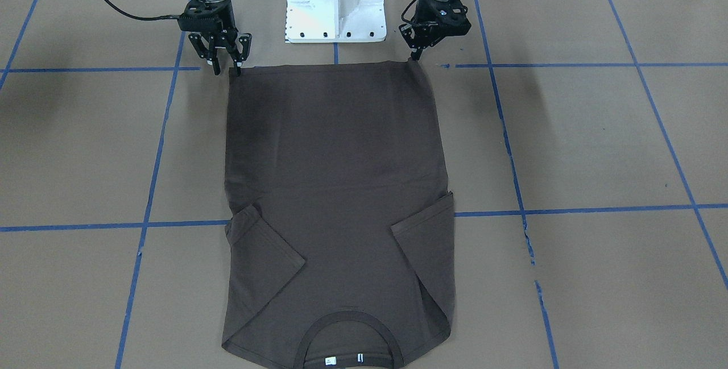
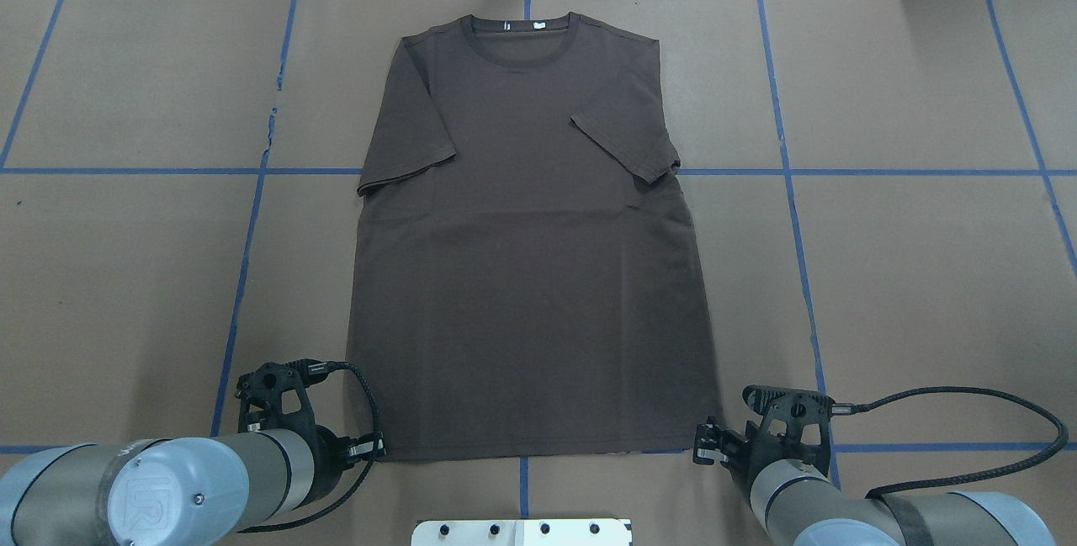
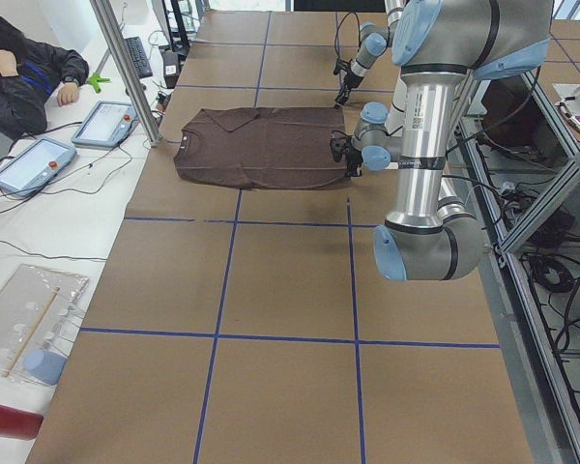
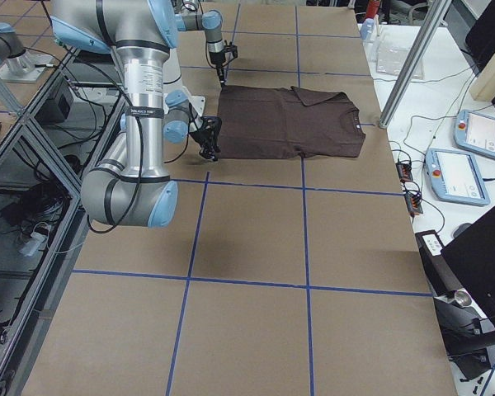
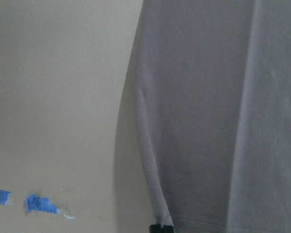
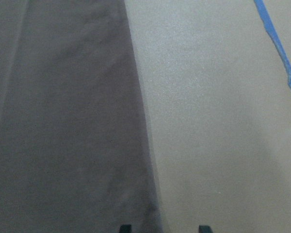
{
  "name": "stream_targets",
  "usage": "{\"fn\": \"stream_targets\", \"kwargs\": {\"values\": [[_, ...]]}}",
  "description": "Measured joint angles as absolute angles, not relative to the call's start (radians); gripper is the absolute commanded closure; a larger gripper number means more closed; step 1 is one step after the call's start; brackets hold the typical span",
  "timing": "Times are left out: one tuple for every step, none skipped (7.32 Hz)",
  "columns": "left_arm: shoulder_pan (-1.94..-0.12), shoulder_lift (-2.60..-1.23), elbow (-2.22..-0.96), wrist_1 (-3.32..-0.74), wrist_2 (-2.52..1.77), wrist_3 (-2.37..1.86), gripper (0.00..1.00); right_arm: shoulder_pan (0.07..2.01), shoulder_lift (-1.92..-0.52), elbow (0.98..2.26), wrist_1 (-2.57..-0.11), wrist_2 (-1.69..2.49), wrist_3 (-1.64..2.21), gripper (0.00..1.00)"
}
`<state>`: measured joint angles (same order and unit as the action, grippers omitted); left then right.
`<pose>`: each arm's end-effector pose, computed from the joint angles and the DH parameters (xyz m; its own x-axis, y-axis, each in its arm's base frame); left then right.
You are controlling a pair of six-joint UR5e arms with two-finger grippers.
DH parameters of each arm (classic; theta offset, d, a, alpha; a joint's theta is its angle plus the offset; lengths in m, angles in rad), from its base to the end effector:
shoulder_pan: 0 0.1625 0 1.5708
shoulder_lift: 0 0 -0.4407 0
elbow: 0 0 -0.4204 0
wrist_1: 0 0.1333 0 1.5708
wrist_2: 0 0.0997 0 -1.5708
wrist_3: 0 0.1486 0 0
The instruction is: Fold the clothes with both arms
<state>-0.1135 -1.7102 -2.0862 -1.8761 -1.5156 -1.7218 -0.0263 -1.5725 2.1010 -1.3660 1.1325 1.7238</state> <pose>0.5537 -0.2055 0.3463 0.5395 -0.2127 -0.8147 0.2419 0.9659 -0.0920 -0.5314 -0.1825 0.4245 0.6944 0.1198 0.7096 -0.3703 0.9049 0.2096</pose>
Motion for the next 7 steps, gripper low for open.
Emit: {"fn": "stream_targets", "kwargs": {"values": [[-0.114, -1.71, -2.086, -1.876, -1.516, -1.722, 1.0, -0.03, -1.572, 2.099, -1.367, 1.132, 1.725, 0.46], [-0.113, -1.709, -2.086, -1.876, -1.516, -1.721, 1.0, -0.033, -1.571, 2.097, -1.367, 1.132, 1.727, 0.48], [-0.113, -1.709, -2.086, -1.876, -1.516, -1.721, 1.0, -0.036, -1.57, 2.095, -1.367, 1.131, 1.728, 0.54], [-0.113, -1.709, -2.086, -1.876, -1.516, -1.721, 1.0, -0.037, -1.569, 2.095, -1.367, 1.13, 1.73, 0.64], [-0.113, -1.709, -2.086, -1.876, -1.516, -1.721, 1.0, -0.038, -1.568, 2.094, -1.367, 1.129, 1.731, 0.9], [-0.112, -1.709, -2.086, -1.876, -1.517, -1.721, 1.0, -0.038, -1.566, 2.094, -1.367, 1.128, 1.732, 1.0], [-0.112, -1.71, -2.086, -1.876, -1.517, -1.721, 1.0, -0.038, -1.561, 2.094, -1.367, 1.128, 1.732, 1.0]]}}
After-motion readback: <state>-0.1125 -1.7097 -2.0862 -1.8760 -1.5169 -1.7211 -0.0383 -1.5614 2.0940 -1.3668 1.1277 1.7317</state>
